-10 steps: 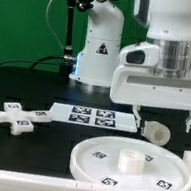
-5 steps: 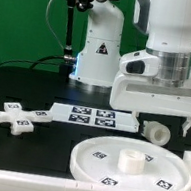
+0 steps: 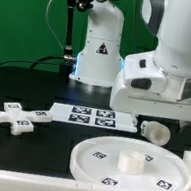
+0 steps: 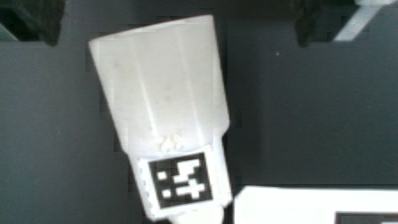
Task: Assemble round table
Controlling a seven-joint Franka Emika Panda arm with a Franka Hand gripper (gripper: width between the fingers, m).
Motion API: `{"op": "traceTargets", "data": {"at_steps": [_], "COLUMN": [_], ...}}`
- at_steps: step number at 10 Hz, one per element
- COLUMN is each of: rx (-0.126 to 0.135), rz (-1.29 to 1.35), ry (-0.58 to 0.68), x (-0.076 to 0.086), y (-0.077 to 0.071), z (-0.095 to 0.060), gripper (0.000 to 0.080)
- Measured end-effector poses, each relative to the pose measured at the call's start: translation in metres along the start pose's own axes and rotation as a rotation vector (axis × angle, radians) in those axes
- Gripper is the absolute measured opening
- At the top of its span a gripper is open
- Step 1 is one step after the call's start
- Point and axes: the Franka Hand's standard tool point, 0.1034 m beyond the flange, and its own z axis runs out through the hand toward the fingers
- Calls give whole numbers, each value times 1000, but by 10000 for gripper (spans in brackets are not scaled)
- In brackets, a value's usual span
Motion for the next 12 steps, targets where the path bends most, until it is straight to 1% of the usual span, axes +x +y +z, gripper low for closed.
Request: {"op": "traceTargets", "data": {"at_steps": [1, 2, 3, 5, 6, 7, 9, 11, 12], "rx": [-5, -8, -14, -22, -24, -21, -16, -12, -10], "rz": [1, 1, 1, -1, -1, -2, -10, -28, -28], "ry": [-60, -113, -193, -305, -378, -417, -401, -400, -399], "x": [-4, -4, -5, -5, -6, -3, 1, 0, 1], "y": [1, 1, 2, -1, -1, -2, -3, -2, 0], "z": [2, 4, 6, 14, 17, 20, 31, 34, 34], "gripper": [649, 649, 649, 649, 649, 649, 649, 649, 532]}}
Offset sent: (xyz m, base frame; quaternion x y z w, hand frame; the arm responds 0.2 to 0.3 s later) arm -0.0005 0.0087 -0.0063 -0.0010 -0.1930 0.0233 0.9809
